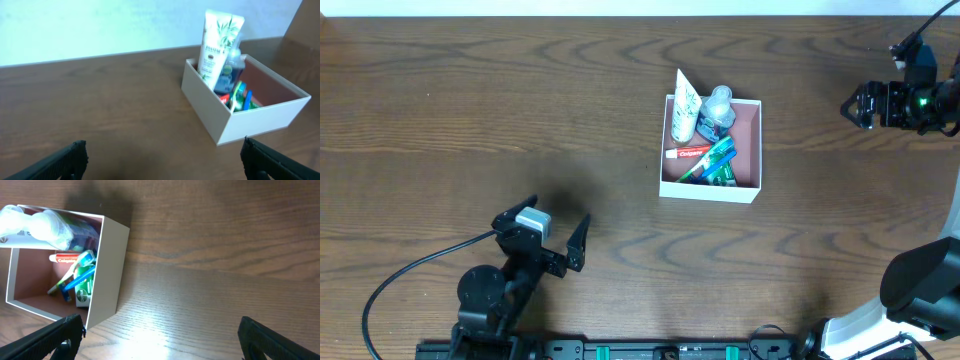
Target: Pack container
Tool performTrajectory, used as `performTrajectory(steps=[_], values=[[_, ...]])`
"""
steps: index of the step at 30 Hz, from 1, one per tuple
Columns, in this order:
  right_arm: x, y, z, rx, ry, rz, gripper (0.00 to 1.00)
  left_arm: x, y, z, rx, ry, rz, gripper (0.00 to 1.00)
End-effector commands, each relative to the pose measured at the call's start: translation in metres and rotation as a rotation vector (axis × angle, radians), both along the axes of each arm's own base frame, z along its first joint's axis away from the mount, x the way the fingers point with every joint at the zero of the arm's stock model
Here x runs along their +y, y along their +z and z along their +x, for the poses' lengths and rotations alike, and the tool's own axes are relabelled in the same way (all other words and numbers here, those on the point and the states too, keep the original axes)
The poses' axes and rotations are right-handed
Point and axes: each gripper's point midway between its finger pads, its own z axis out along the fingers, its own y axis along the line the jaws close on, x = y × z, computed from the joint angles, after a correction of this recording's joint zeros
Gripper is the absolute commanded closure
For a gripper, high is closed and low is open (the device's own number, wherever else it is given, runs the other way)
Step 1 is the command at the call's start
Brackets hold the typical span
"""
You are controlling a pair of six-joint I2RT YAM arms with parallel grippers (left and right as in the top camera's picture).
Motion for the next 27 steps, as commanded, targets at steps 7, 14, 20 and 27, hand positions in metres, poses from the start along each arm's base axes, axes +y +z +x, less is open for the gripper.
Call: performTrajectory(steps=[7,14,20,27], values=[[0.005,0.003,0.001,-0.006,0.002,0.013,0.01,0.007,-0.011,0.003,-0.024,0.027,0.002,0.02],[0.005,0.003,0.001,-0.005,0.002,0.012,0.01,0.009,-0.019,-0.002,-0.077,0.033,-0.011,0.02],[0.005,0.003,0.001,-0.006,0.002,0.013,0.01,0.02,-0.03,0.003,-0.065,0.08,-0.008,0.02],[0.005,0.003,0.001,-0.006,0.002,0.012,0.01,0.031,-0.043,0.006,-0.036,0.128,-0.004,0.02]])
